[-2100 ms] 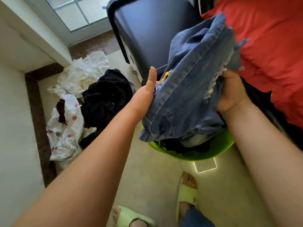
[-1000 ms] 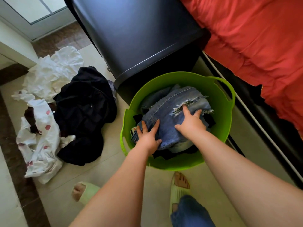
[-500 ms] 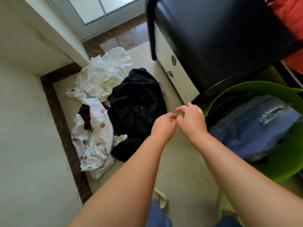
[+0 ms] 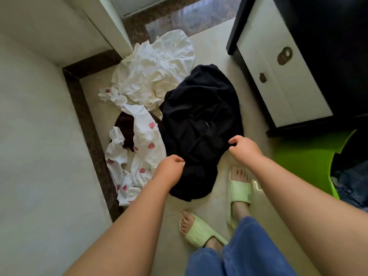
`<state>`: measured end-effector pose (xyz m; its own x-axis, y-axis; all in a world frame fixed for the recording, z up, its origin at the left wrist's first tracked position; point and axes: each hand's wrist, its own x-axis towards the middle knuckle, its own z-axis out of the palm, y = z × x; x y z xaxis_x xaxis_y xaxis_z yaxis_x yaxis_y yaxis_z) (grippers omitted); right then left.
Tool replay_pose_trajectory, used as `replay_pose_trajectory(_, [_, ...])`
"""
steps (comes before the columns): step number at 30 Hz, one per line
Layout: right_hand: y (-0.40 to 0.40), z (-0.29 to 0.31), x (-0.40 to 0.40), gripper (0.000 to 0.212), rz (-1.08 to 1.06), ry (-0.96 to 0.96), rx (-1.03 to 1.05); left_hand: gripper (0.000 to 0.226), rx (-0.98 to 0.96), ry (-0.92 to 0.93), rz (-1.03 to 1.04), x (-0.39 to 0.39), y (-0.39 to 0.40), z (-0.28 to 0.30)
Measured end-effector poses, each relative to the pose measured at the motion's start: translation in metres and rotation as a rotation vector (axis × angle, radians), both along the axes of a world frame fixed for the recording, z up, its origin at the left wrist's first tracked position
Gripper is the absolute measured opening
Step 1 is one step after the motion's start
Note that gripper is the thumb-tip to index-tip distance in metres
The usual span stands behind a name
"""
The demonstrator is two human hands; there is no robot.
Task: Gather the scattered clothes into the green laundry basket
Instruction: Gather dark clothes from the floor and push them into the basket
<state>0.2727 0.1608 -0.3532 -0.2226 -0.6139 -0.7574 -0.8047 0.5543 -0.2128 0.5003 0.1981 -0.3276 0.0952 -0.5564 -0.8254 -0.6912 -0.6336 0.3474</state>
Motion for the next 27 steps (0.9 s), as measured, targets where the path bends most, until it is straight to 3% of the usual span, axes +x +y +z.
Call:
replay_pose_trajectory(7, [-0.036, -0.098, -0.005, 0.048, -0.348, -0.107, -0.020, 0.026, -0.066, 0.099, 0.202, 0.005, -0.018, -0.079])
replay_pose_trajectory(11, [-0.064, -0.135, -0.014, 0.034, -0.199, -0.010, 0.032, 0.026, -0.064, 0.130, 0.297, -0.005, -0.029, -0.125])
replay_pose_trajectory(13, [-0.076, -0.143, -0.019, 0.039, -0.138, -0.034, 0.072, 0.025, -0.043, 0.159, 0.346, -0.011, -0.029, -0.136])
replay_pose_trajectory(16, [-0.083, -0.148, -0.018, 0.051, -0.308, -0.235, 0.075, 0.025, -0.001, 0.192, 0.397, -0.017, -0.029, -0.140])
replay_pose_trajectory(19, [-0.083, -0.135, 0.000, 0.038, -0.558, -0.473, 0.004, 0.027, 0.048, 0.201, 0.454, -0.017, -0.026, -0.134])
replay_pose_trajectory(22, [-0.079, -0.116, 0.021, 0.031, -0.800, -0.696, 0.149, 0.032, 0.092, 0.182, 0.538, -0.015, -0.032, -0.124])
replay_pose_trajectory(25, [-0.065, -0.084, 0.039, 0.015, -0.687, -0.923, 0.379, 0.044, 0.207, 0.229, 0.740, -0.015, -0.051, -0.103])
replay_pose_trajectory(27, [-0.052, -0.062, 0.048, 0.032, -0.648, -1.021, 0.477, 0.053, 0.287, 0.276, 0.888, -0.014, -0.061, -0.093])
